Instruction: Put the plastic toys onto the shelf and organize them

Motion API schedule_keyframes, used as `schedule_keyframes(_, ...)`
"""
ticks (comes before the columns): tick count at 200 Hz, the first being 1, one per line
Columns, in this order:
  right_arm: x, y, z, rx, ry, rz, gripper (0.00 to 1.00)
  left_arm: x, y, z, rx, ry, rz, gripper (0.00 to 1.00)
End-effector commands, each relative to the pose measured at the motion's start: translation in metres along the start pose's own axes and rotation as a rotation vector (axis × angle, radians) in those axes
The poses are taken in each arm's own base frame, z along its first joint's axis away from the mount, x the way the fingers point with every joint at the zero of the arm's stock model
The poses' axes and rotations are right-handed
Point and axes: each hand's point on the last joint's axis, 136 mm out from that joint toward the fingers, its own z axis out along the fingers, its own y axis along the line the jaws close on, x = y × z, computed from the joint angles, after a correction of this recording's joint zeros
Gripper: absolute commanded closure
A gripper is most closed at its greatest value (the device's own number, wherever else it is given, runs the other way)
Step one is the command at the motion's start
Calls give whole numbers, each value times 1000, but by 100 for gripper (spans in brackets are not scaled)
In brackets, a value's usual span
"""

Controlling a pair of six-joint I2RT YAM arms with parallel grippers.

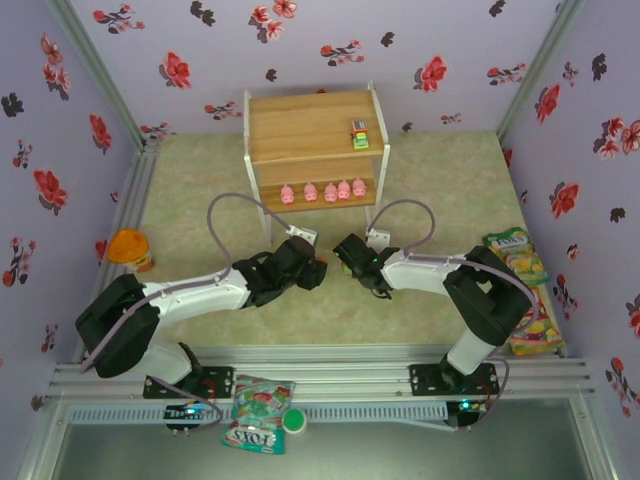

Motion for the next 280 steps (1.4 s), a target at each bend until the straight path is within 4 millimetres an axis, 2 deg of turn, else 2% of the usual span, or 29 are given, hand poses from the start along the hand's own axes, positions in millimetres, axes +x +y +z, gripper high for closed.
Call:
schedule_keyframes(1, 4, -9, 6, 27, 1, 1, 56, -11, -3, 2, 5, -20, 9, 36)
schedule_keyframes(32, 2, -10, 7, 32, -13, 1, 59, -10, -3, 3, 4, -15, 10, 36)
schedule_keyframes(94, -6, -9, 5, 47, -35, -44, 59, -10, -3, 5, 1, -13, 13, 36)
schedule_keyframes(201, 0, -9, 12, 55, -22, -72, 65, -10, -2, 5, -3, -11, 15, 36)
schedule_keyframes(224, -3, -11, 6, 59, -36, -80, 70, -10, -2, 6, -4, -9, 14, 36)
schedule_keyframes(280, -14, -14, -18, 45, -76, -91, 71, -9, -2, 6, -6, -8, 15, 36)
